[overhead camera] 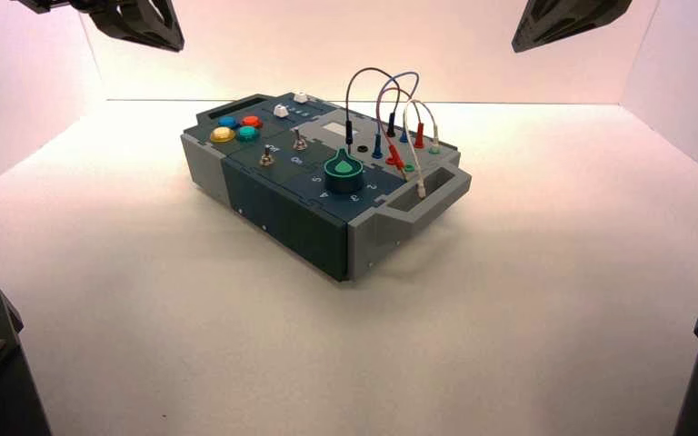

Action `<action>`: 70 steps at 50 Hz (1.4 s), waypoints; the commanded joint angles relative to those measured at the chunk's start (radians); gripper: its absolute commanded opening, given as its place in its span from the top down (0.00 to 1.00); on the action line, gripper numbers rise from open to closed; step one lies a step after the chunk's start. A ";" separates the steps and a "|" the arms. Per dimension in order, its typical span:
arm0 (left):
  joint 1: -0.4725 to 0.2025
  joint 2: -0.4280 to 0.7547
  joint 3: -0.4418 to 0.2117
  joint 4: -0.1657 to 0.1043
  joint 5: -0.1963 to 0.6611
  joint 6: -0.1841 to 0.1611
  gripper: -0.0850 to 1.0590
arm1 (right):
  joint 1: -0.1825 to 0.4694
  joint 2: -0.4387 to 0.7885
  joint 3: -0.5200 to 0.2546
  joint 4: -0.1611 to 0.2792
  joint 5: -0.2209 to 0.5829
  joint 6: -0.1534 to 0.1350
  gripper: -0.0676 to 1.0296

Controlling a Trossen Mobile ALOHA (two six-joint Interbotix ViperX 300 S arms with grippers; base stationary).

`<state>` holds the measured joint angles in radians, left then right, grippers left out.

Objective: Flip the bottom switch off with the left gripper.

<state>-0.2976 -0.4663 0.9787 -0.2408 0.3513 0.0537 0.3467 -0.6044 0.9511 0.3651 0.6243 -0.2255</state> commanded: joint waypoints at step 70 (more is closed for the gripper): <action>-0.110 -0.005 -0.054 -0.015 -0.029 0.002 0.95 | 0.071 0.104 -0.011 0.087 0.011 0.011 0.96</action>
<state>-0.3942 -0.4755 0.9587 -0.2592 0.3390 0.0537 0.4126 -0.5231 0.9771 0.4464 0.6427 -0.2117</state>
